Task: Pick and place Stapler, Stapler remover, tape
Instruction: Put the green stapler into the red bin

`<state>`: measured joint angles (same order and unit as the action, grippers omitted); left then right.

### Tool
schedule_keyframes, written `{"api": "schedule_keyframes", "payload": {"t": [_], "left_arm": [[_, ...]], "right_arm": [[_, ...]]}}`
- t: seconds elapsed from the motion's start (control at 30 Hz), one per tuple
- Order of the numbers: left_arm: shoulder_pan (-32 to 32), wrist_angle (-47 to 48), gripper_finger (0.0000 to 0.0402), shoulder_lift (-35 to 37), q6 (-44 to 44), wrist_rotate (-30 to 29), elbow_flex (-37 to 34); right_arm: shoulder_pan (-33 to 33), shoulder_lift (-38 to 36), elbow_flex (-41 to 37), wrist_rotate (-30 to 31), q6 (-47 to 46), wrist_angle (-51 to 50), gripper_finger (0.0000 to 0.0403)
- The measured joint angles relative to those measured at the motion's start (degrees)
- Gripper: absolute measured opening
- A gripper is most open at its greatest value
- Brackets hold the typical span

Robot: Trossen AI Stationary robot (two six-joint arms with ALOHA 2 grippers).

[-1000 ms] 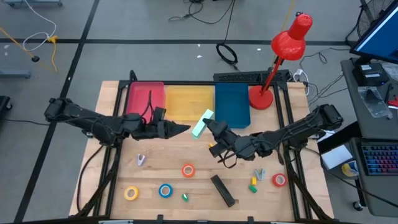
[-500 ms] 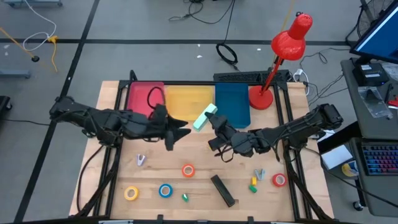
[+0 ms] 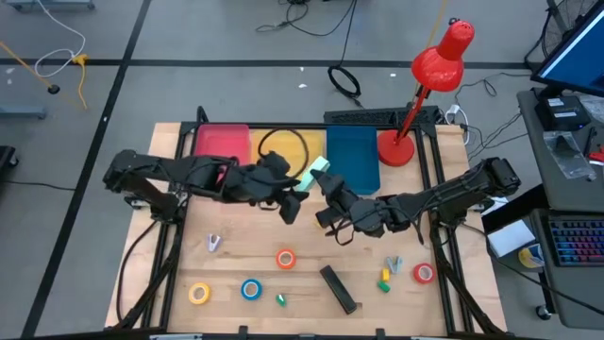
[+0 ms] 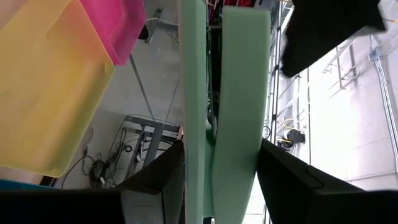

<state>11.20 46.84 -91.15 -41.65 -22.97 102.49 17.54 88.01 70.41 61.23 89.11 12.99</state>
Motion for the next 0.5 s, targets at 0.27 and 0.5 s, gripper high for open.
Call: {"api": "schedule_keyframes", "payload": {"t": [0.27,0.5], "left_arm": [[-2.09,10.17,0.0227,-4.87,2.21,-2.09,8.89],[-4.65,12.27,0.0227,-6.48,2.53,1.01,9.72]], "right_arm": [[0.00,0.00,0.00,0.00,-0.12,0.00,0.0160],[-0.09,0.00,0.00,0.07,-2.08,-1.09,0.0160]]}}
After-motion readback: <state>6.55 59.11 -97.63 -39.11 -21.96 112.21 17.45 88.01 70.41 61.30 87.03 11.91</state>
